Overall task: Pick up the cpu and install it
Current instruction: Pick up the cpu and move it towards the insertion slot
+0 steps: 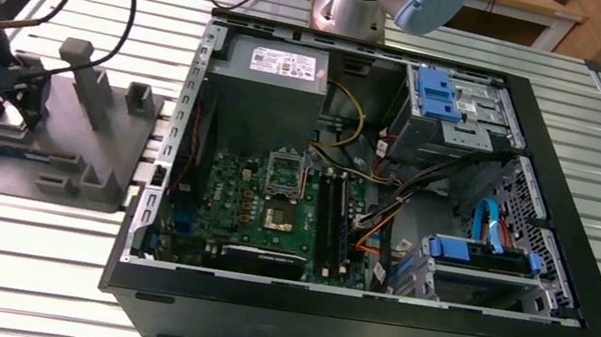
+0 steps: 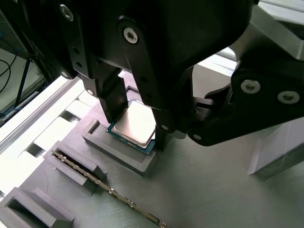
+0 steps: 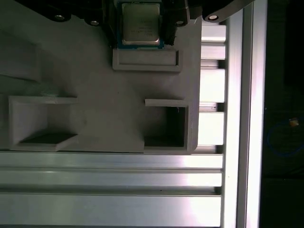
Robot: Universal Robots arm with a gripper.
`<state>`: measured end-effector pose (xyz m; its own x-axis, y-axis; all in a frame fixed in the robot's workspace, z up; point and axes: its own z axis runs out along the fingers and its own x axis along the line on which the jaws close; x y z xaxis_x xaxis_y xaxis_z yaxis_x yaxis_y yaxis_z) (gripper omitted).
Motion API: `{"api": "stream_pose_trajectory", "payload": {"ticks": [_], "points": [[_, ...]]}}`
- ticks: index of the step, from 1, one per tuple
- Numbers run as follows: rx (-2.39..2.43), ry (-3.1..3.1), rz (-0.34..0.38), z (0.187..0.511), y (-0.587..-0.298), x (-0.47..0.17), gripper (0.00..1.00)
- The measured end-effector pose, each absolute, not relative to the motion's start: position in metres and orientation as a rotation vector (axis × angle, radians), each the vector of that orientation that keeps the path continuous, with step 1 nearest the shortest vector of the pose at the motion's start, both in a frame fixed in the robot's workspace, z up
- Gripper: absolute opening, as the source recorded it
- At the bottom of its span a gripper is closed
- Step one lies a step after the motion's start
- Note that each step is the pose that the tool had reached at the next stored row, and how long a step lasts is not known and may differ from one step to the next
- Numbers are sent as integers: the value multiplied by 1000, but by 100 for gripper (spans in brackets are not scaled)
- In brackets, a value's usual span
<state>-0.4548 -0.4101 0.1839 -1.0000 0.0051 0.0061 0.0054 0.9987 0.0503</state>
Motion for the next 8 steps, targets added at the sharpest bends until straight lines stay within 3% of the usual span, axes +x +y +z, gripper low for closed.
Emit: {"api": "stream_pose_trajectory", "payload": {"ticks": [8], "points": [[-8,-3135,-79,188,-410,-455,47]]}}
